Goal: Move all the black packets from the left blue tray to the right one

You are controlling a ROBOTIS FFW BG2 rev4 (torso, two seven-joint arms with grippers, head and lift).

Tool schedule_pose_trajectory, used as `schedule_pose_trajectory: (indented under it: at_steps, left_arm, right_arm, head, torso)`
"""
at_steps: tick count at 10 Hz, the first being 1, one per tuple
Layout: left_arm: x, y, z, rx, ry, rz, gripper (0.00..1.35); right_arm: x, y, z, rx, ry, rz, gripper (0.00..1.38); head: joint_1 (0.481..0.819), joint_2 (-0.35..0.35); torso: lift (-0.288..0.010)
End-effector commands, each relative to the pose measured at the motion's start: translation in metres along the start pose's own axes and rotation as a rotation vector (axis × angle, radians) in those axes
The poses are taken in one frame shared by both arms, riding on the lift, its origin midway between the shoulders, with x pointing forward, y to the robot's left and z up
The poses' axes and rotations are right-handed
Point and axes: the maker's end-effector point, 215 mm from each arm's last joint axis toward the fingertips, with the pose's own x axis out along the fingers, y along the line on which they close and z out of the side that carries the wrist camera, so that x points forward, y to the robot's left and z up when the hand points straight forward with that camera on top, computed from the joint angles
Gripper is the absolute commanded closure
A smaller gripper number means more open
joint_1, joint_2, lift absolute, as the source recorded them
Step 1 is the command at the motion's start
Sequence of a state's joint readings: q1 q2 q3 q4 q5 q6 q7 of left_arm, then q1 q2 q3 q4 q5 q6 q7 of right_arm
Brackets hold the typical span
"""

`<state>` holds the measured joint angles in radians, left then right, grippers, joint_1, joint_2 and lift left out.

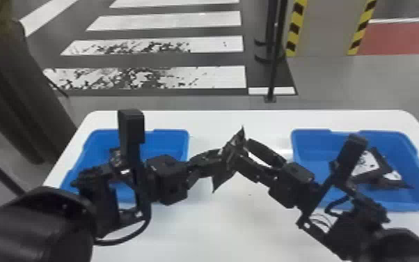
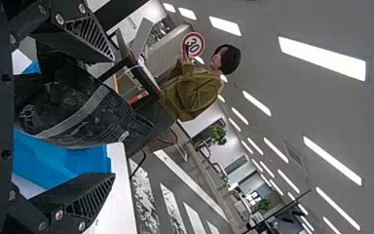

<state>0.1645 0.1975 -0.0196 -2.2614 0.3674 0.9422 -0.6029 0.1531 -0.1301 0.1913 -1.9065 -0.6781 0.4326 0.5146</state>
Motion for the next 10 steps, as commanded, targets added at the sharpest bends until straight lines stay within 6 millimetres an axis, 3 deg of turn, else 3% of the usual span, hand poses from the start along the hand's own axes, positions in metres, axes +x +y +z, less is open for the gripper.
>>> schedule_pose_trajectory:
  at_steps: [1,2,3,6,7,8,9,10]
  left_arm:
    - [0.001,-0.003,-0.002,-0.008,0.005,-0.008,1.12]
    - [0.001,-0.002,-0.002,-0.009,0.003,-0.008,1.12]
    - [0.001,-0.002,-0.001,-0.008,0.000,-0.007,1.12]
    - [-0.003,0.001,0.011,-0.014,-0.058,-0.004,1.06]
    - [-0.006,0.000,0.015,-0.024,-0.085,-0.004,0.93]
    - [-0.009,0.006,0.006,-0.050,-0.066,0.012,0.55]
    - [-0.013,0.012,0.003,-0.056,-0.070,0.031,0.30]
    - [-0.018,0.018,0.002,-0.063,-0.079,0.047,0.22]
  right_arm:
    - [0.002,0.003,-0.001,0.001,0.016,0.009,0.62]
    - [0.003,0.005,-0.004,0.002,0.020,0.011,1.14]
    - [0.002,0.008,-0.007,0.012,0.021,0.018,1.27]
    - [0.005,0.024,-0.014,0.069,0.016,0.067,1.28]
    - [0.005,0.023,-0.010,0.059,0.007,0.065,1.28]
    - [0.005,0.017,-0.002,0.019,-0.009,0.050,1.28]
    - [0.000,0.000,0.006,-0.034,-0.010,0.011,1.28]
    - [-0.006,-0.019,0.015,-0.065,-0.023,-0.031,1.28]
  head:
    - [0.695,0.086]
    - [0.695,0.085]
    - [0.695,0.087]
    - [0.695,0.108]
    - [0.695,0.115]
    - [0.695,0.116]
    - [0.695,0.119]
    - [0.695,0.114]
  torso:
    - [-0.140]
    - [-0.140]
    - [-0.140]
    - [-0.140]
    - [-0.140]
    - [-0.140]
    - [-0.140]
    - [-0.140]
